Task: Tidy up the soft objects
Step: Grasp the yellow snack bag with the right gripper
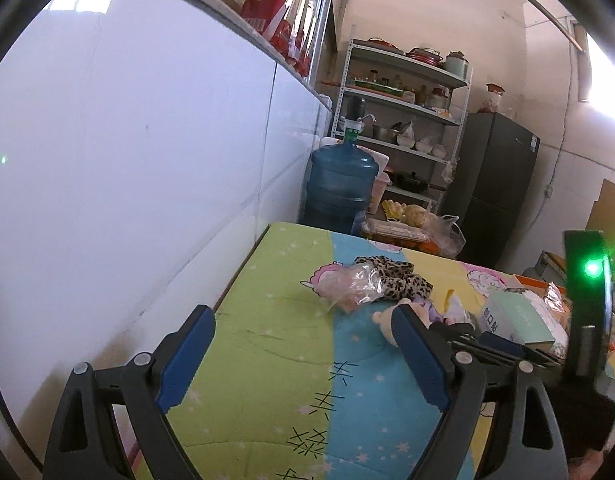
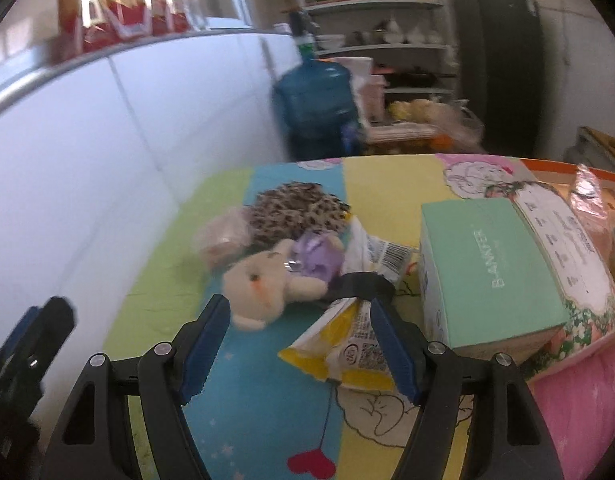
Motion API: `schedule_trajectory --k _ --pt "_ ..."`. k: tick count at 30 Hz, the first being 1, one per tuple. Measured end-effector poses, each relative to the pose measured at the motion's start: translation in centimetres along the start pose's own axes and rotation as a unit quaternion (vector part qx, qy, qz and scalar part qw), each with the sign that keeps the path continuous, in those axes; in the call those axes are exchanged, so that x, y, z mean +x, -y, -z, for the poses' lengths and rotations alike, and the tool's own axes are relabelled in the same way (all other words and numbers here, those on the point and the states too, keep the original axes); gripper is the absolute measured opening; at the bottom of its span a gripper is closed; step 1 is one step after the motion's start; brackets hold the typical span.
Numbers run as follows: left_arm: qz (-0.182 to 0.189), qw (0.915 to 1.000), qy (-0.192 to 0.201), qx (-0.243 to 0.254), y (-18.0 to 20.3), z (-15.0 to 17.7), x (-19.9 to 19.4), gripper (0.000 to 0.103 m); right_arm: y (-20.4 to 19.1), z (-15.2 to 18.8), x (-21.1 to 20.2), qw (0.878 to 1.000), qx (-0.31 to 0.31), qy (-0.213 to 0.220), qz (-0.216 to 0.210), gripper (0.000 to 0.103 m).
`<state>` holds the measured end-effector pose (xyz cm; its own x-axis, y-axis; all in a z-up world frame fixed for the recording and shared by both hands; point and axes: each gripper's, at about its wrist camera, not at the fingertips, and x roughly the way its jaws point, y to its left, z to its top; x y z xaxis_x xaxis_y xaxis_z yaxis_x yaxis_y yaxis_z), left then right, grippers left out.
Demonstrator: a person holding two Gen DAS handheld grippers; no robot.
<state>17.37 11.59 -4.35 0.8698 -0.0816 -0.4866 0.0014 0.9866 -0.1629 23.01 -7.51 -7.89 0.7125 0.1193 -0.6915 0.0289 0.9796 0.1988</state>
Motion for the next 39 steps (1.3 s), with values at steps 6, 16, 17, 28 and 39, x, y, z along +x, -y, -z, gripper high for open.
schedule_trajectory --k 6,16,17,28,39 --pt "0.011 0.9999 -0.005 -0.003 -0.8 0.3 0.3 0.090 -0.1 0.3 1.0 0.999 -0.003 0.009 0.047 0.074" --pt "0.028 0.9995 -0.009 -0.014 -1.6 0.6 0.5 0.090 -0.2 1.6 1.3 0.996 -0.035 -0.013 0.086 0.055" --pt "0.031 0.9994 -0.009 -0.015 -1.5 0.6 0.5 0.090 -0.1 1.7 1.4 0.995 -0.035 -0.018 0.087 0.056" --pt "0.051 0.9985 -0.017 -0.014 -1.3 0.5 0.4 0.090 1.4 2.3 1.8 0.999 0.011 -0.044 0.030 0.049" --pt "0.174 0.9740 -0.085 0.118 4.1 0.2 3.5 0.090 1.8 4.6 -5.6 0.999 -0.037 0.015 -0.015 0.048"
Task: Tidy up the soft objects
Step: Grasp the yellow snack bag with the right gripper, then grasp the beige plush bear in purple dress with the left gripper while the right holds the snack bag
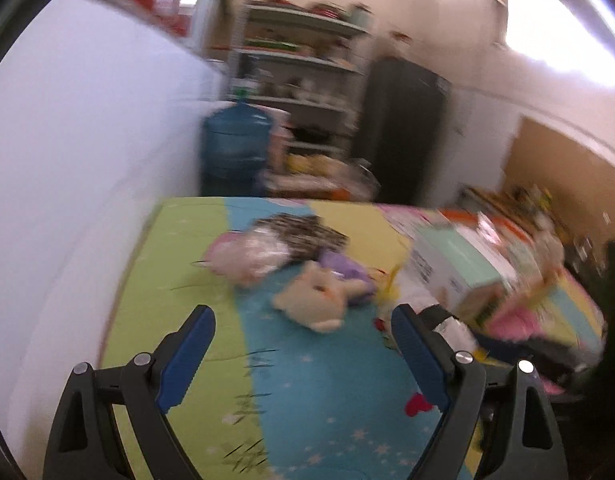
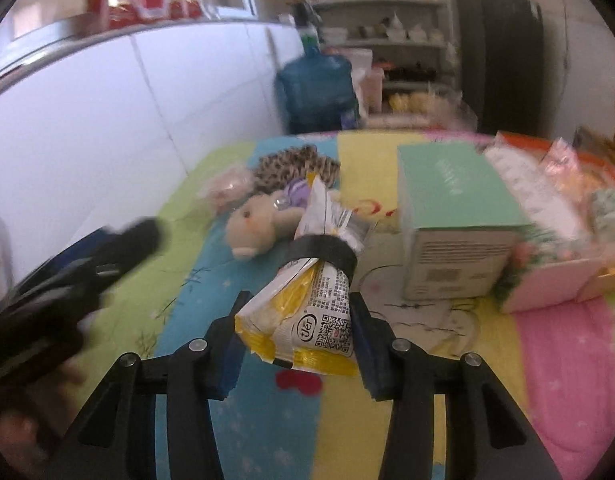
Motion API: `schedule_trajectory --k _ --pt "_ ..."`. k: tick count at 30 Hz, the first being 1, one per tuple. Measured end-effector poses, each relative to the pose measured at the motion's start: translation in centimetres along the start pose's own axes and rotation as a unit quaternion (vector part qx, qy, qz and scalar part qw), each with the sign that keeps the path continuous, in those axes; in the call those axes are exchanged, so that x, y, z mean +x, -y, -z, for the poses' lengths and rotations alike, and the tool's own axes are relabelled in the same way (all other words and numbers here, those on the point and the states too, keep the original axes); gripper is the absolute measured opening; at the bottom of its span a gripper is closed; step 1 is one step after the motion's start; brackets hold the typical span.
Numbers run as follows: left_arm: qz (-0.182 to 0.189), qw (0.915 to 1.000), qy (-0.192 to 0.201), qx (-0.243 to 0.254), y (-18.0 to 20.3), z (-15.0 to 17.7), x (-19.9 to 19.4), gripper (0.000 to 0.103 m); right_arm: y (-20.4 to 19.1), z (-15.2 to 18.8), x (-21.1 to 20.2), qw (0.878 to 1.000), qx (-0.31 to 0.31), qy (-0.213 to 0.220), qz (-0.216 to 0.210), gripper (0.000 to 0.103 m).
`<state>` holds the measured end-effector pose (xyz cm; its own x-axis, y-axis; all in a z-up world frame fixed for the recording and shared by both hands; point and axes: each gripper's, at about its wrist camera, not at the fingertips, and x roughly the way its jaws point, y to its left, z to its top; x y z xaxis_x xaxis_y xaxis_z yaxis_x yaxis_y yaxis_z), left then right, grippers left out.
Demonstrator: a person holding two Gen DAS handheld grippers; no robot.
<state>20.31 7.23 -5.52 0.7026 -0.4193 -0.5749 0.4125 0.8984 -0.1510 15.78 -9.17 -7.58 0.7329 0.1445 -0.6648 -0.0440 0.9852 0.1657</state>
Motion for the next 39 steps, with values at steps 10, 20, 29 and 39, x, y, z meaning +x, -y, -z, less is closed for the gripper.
schedule_trajectory --k 10,20,29,39 --pt "0.003 0.9956 -0.083 0.042 0.8 -1.4 6.6 0.090 1.2 0.9 -2.7 0.999 -0.024 0.012 -0.029 0.018" --pt "0.013 0.9868 -0.142 0.077 1.4 -0.8 10.3 0.086 4.2 1.8 -1.2 0.994 -0.005 -0.062 -0.091 0.071" --pt "0.009 0.9903 -0.133 0.039 -0.1 -1.0 10.0 0.045 3.4 1.1 0.3 0.977 -0.136 -0.107 -0.122 0.073" --pt "-0.006 0.9960 -0.076 0.046 1.7 -0.9 7.0 0.042 2.0 2.9 0.4 0.964 -0.200 -0.113 -0.134 0.038"
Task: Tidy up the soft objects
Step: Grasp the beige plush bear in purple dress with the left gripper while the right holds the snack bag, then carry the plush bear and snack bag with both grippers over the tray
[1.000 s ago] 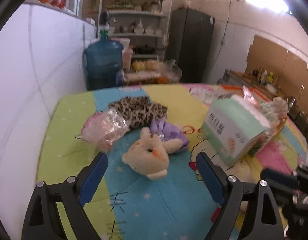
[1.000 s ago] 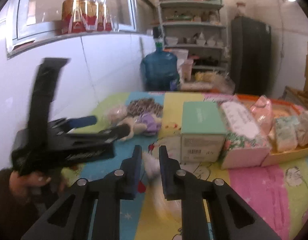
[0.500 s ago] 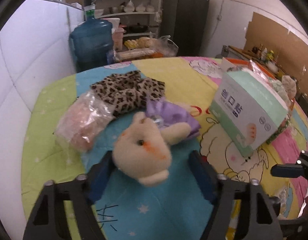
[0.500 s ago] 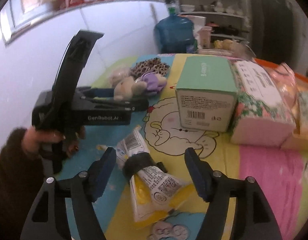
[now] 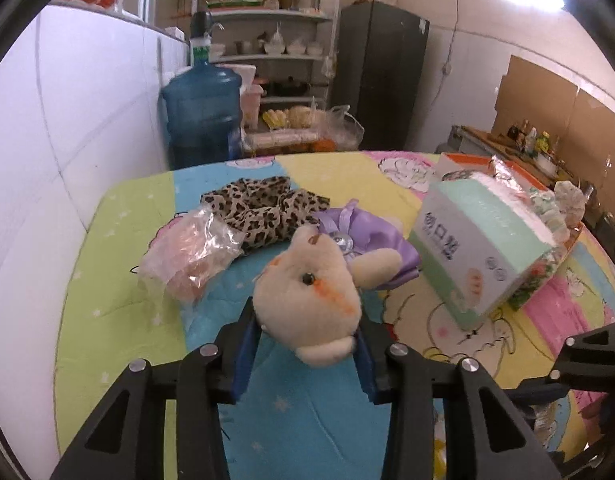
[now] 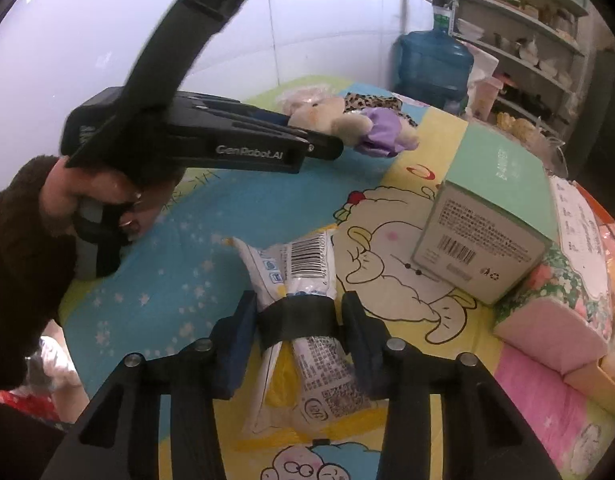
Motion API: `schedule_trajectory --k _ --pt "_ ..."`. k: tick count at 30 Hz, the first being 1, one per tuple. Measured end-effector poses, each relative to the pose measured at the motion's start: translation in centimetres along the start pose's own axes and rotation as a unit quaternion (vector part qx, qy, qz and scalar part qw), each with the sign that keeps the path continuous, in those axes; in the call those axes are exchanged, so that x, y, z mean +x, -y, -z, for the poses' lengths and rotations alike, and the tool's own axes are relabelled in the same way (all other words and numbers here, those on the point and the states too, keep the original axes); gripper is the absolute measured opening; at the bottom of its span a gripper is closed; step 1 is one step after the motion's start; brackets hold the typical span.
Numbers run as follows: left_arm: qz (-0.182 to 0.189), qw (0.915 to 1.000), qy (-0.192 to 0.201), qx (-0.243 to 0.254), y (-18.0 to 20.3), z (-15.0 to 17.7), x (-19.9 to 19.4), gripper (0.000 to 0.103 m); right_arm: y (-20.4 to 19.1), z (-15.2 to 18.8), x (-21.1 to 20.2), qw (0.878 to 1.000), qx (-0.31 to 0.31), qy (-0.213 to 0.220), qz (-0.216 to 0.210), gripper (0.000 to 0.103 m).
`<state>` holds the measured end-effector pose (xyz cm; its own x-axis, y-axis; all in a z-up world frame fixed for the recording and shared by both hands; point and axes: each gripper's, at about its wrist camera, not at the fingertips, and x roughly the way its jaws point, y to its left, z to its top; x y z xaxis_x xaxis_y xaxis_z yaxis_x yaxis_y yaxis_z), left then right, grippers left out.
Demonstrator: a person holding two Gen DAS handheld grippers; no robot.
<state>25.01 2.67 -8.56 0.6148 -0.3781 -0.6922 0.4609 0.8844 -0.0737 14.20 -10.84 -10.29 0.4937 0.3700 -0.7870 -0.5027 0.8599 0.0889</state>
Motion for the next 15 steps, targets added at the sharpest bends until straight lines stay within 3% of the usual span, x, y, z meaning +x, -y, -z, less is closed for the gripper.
schedule_trajectory --k 8,15 --pt "-0.047 0.9968 0.054 -0.036 1.6 1.1 -4.3 0.043 0.6 0.7 -1.4 0.998 0.047 0.026 -0.021 0.038" --pt "-0.103 0.9878 0.089 -0.077 3.5 1.3 -8.3 0.043 1.3 0.8 -4.7 0.995 0.078 0.069 -0.005 0.038"
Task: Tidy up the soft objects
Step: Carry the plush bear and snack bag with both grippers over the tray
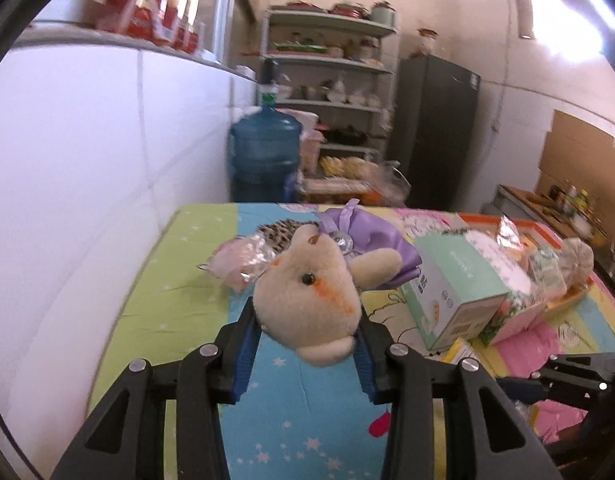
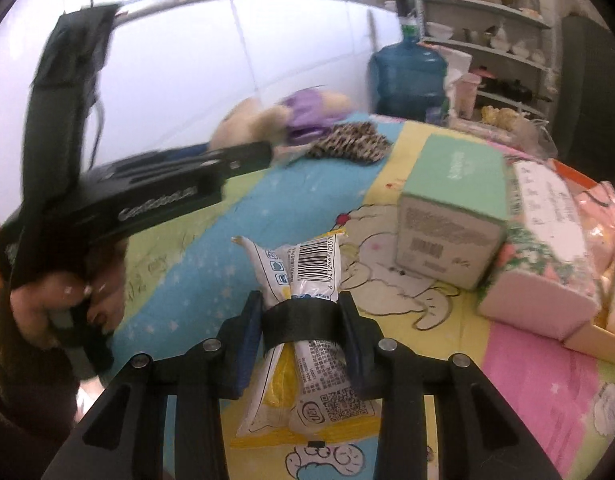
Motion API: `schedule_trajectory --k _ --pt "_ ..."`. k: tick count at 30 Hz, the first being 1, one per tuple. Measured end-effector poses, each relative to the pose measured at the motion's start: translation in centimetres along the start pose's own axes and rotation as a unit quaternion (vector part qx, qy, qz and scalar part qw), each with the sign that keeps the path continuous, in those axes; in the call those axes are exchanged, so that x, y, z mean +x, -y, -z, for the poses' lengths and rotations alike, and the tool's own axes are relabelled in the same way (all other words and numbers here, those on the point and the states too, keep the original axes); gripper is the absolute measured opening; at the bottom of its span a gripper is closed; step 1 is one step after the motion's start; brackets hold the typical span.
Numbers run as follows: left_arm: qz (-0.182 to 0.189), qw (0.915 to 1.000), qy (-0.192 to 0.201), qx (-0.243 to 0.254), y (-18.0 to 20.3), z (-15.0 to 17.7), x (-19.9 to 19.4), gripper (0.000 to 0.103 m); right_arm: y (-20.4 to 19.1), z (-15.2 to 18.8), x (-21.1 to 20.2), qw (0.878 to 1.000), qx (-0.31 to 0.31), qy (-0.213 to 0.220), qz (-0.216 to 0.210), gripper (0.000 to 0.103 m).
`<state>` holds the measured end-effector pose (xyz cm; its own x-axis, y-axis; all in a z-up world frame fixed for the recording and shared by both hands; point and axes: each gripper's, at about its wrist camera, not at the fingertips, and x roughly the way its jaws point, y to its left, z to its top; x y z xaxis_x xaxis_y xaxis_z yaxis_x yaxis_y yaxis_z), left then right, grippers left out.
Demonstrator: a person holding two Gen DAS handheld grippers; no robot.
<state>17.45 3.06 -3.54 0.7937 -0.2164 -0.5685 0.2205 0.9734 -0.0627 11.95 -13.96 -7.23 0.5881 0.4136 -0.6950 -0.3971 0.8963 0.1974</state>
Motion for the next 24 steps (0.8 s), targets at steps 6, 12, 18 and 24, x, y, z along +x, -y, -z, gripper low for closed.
schedule_trajectory --k 6,12,18,24 --pt "-0.030 0.9995 0.012 0.001 2.2 -0.2 -1.8 0.043 0.6 -0.3 -3.6 0.995 0.013 0.052 0.090 0.038" --pt "-0.018 0.9996 0.021 -0.004 4.9 -0.4 -3.2 0.043 2.0 -0.2 -6.6 0.989 0.024 0.083 0.120 0.038" --pt "-0.008 0.9993 0.034 0.014 9.2 -0.7 -4.3 0.043 3.9 0.3 -9.0 0.985 0.034 0.103 0.135 0.038" --pt "0.000 0.9986 0.044 0.030 13.8 -1.1 -4.6 0.043 6.2 0.9 -11.7 0.980 0.043 0.121 0.155 0.038"
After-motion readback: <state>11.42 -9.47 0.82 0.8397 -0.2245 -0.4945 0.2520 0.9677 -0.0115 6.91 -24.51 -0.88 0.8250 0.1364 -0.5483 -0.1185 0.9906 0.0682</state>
